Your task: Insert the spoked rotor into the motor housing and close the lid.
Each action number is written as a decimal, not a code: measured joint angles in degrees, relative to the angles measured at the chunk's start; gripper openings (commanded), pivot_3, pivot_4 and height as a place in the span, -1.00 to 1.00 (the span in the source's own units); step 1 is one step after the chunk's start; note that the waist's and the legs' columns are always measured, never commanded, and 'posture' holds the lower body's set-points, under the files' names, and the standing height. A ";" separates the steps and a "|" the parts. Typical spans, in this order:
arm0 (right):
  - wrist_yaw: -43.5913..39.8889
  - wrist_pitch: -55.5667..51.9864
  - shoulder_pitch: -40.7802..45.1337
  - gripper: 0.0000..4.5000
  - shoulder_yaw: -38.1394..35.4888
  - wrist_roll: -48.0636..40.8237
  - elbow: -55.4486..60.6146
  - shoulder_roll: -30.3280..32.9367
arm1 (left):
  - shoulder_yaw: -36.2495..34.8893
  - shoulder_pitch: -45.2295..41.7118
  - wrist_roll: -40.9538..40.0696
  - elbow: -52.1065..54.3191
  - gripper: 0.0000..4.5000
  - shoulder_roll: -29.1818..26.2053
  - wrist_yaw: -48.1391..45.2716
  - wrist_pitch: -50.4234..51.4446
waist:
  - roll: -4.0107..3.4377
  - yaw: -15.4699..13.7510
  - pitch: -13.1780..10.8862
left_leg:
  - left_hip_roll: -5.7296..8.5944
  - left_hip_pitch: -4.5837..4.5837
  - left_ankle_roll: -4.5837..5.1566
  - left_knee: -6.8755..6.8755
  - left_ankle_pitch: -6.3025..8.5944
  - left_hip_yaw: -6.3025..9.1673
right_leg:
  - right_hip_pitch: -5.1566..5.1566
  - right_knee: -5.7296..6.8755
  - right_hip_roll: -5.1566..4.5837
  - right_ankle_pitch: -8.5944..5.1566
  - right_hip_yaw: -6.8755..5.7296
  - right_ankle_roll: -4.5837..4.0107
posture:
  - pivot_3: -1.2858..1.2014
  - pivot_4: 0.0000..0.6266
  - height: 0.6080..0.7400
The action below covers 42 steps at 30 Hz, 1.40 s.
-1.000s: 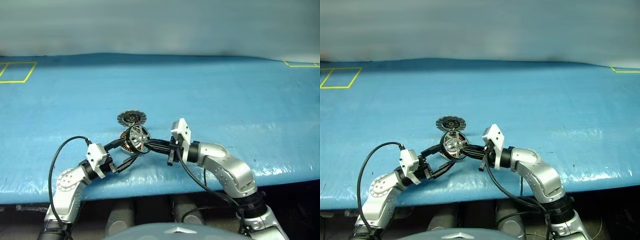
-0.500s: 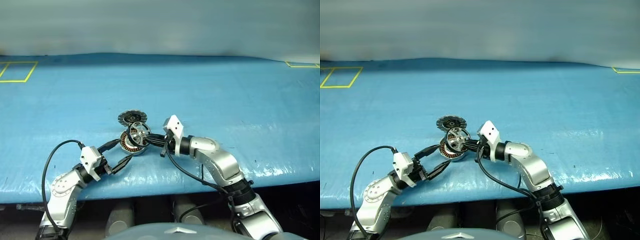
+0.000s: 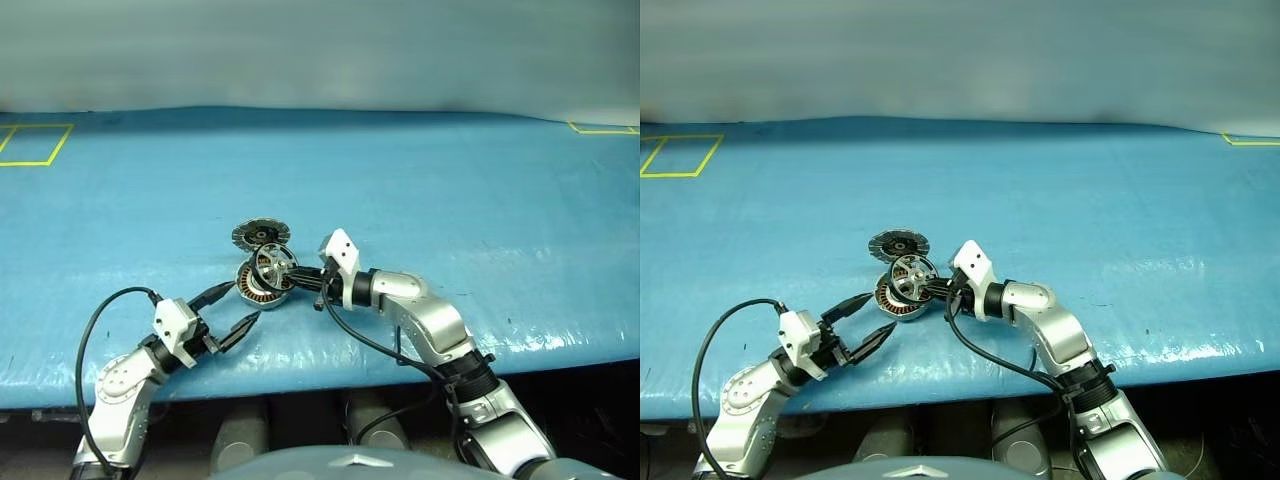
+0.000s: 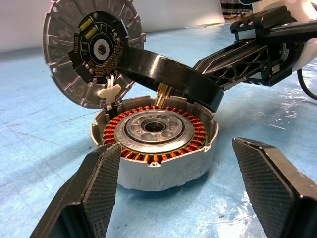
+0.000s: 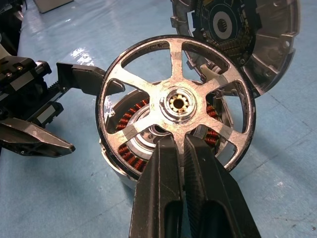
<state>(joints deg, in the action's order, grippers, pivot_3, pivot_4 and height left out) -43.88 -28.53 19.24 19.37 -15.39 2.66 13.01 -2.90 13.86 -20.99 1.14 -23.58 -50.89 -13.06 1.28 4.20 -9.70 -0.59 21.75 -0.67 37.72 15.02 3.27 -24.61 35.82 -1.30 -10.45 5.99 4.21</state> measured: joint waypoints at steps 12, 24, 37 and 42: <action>-1.15 -0.08 1.30 -0.99 0.57 0.37 3.04 -0.16 | 0.00 0.20 0.03 0.01 0.73 0.00 0.61 -0.04 | -0.01 0.05 0.00 | 0.00 0.00 0.00 -0.01 0.00 0.00 | -0.01 0.00 0.00 0.00 0.00 0.00 | 0.03 -0.52 1.00; -1.65 0.46 3.13 -0.99 1.81 1.79 -3.10 -2.07 | 0.02 -0.03 0.11 0.01 0.73 -0.01 0.71 -0.38 | -0.01 0.07 0.00 | 0.00 0.01 0.00 -0.01 0.00 0.00 | -0.01 0.00 -0.01 0.00 0.00 -0.01 | 0.03 -0.52 1.00; -2.74 0.86 3.96 -0.34 2.69 2.99 -3.67 -1.44 | 0.01 0.15 0.17 0.00 0.73 -0.02 0.80 -1.31 | -0.01 0.10 0.00 | 0.01 0.00 0.00 -0.01 0.00 0.00 | 0.00 0.00 -0.01 0.00 0.00 -0.01 | 0.03 -0.52 1.00; -2.52 1.80 3.95 -0.34 2.76 3.79 -3.57 -1.35 | 0.01 0.15 0.22 0.00 0.73 -0.02 0.80 -1.33 | -0.01 0.11 0.00 | 0.01 0.00 0.00 -0.01 0.00 0.00 | 0.00 0.00 -0.01 0.00 0.00 0.00 | 0.03 -0.52 1.00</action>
<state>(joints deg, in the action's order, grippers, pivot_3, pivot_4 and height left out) -46.40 -26.73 23.18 22.13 -11.60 -0.91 11.66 -2.88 14.01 -20.77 1.14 -23.60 -50.09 -14.39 1.27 4.31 -9.71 -0.59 21.75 -0.67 37.71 15.02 3.27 -24.61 35.81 -1.31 -10.45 5.99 4.20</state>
